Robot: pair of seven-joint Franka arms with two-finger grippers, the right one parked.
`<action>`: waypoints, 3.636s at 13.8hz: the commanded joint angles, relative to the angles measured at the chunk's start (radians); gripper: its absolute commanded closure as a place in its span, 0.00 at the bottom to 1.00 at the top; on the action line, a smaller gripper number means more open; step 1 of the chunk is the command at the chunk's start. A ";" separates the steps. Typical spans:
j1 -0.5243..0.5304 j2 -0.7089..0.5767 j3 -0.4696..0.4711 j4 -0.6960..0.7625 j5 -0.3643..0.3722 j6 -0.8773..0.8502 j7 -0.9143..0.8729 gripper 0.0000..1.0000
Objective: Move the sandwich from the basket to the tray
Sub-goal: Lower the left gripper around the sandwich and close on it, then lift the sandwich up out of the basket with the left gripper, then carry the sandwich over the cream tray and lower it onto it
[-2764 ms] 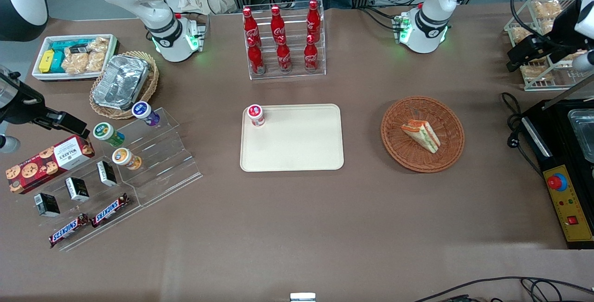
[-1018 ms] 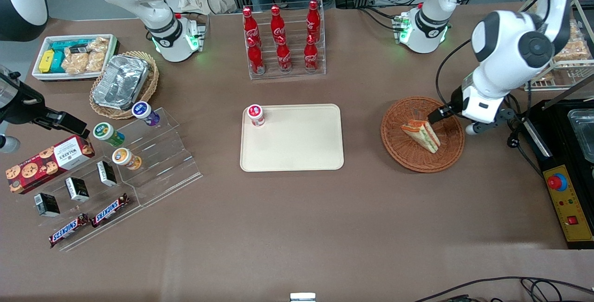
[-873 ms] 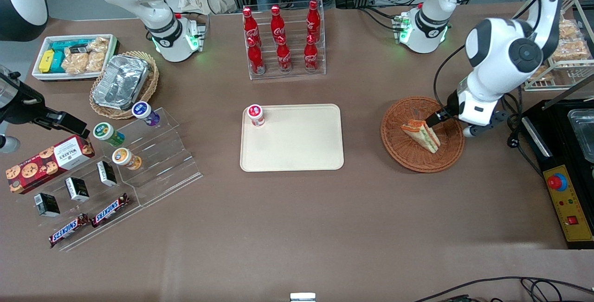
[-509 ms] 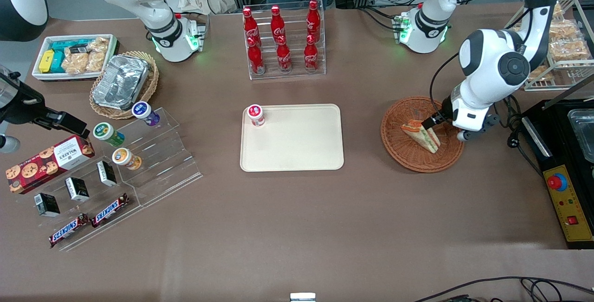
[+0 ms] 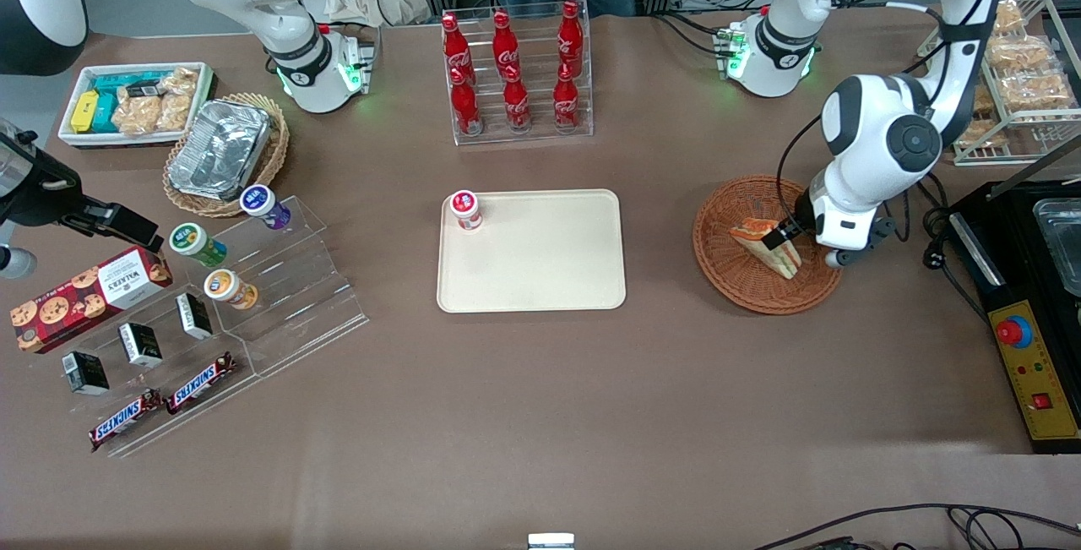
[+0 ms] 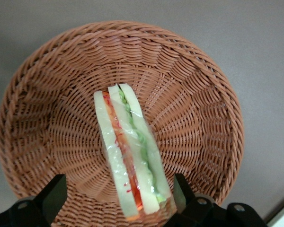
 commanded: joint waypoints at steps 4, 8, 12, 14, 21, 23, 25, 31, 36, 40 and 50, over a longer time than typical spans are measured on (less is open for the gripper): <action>-0.004 0.042 -0.011 -0.002 -0.015 0.086 -0.085 0.00; -0.004 0.056 -0.016 -0.037 -0.014 0.141 -0.085 0.01; -0.004 0.058 -0.037 -0.035 -0.006 0.138 -0.070 0.30; -0.004 0.049 -0.048 -0.029 -0.001 0.122 -0.071 0.63; 0.007 -0.031 -0.049 0.116 0.025 -0.191 -0.047 0.95; 0.008 -0.036 -0.048 0.226 0.025 -0.344 -0.050 1.00; 0.011 -0.033 -0.045 0.355 0.023 -0.502 -0.047 1.00; 0.001 -0.034 -0.052 0.584 0.008 -0.753 -0.056 1.00; -0.090 -0.043 -0.091 0.629 0.009 -0.739 -0.068 1.00; -0.243 -0.040 -0.108 0.624 0.173 -0.662 -0.133 1.00; -0.360 0.168 -0.177 0.617 0.077 -0.339 0.041 1.00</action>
